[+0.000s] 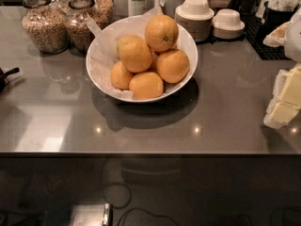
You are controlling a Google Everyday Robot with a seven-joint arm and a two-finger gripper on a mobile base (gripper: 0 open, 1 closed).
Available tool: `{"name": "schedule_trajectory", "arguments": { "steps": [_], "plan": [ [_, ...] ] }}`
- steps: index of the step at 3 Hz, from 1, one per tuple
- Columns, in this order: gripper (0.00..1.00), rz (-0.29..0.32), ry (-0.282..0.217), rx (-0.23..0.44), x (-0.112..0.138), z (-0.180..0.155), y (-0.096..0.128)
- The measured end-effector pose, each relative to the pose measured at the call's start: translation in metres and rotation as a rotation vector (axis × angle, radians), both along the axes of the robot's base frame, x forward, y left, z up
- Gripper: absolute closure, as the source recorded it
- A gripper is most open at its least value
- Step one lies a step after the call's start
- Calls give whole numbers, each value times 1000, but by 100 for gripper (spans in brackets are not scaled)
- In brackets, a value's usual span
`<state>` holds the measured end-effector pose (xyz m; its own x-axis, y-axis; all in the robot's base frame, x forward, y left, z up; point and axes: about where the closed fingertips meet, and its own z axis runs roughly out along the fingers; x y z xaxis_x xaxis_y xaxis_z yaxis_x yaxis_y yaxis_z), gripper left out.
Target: Pick orange from white bowl
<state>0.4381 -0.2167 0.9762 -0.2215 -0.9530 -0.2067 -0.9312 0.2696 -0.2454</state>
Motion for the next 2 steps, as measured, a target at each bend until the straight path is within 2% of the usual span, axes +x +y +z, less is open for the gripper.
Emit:
{"name": "schedule_trajectory", "arguments": {
  "steps": [1, 2],
  "plan": [
    [0, 0, 0, 0, 0, 0, 0],
    [0, 45, 8, 29, 8, -4, 11]
  ]
}}
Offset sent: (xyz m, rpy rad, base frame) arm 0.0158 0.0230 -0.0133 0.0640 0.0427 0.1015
